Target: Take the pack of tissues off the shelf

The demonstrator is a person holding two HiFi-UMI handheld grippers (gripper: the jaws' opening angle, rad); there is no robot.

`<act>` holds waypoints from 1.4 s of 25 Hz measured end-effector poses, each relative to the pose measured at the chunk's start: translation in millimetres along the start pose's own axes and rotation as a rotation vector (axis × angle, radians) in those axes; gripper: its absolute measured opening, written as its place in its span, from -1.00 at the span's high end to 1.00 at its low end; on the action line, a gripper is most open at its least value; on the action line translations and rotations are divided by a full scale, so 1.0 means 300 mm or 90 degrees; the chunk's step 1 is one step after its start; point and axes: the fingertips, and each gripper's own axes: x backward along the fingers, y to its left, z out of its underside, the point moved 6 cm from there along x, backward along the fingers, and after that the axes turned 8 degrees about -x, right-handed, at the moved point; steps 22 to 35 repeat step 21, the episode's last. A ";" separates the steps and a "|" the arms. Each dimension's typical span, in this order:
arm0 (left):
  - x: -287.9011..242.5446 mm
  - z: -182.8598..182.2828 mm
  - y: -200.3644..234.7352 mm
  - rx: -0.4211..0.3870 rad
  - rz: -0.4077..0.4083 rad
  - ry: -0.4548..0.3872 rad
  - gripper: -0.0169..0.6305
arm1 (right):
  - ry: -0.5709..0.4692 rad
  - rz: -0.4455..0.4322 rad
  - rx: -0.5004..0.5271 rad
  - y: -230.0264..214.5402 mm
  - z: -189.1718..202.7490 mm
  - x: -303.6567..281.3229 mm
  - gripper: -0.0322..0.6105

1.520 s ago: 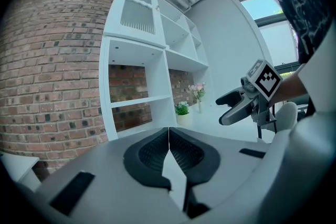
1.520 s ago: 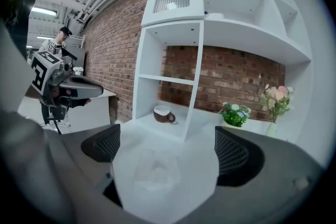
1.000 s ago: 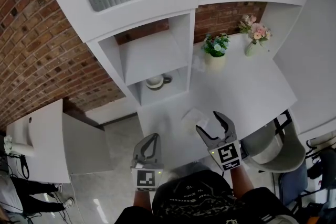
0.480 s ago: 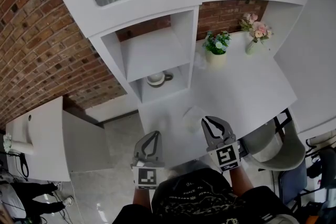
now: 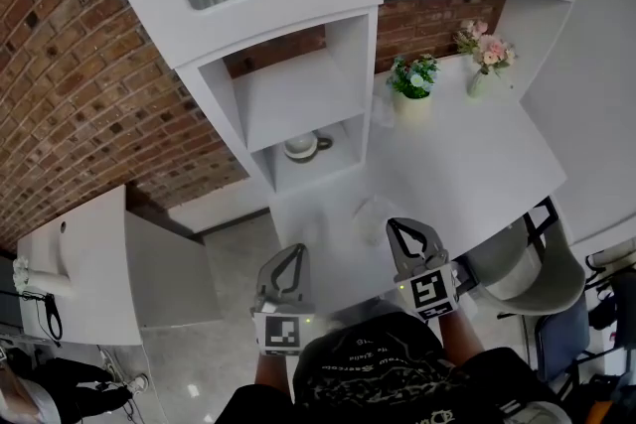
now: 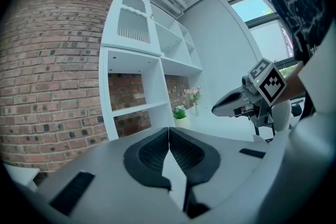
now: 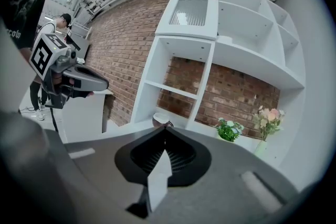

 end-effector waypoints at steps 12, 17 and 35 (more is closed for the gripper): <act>0.042 0.007 0.022 -0.021 -0.004 -0.008 0.92 | -0.002 0.011 0.007 0.038 -0.006 0.014 0.89; 0.066 0.017 0.028 -0.012 -0.006 -0.009 0.92 | -0.002 0.019 0.014 0.049 -0.004 0.027 0.89; 0.093 0.062 0.029 -0.009 -0.013 -0.007 0.92 | -0.001 0.021 0.019 0.064 -0.012 0.041 0.89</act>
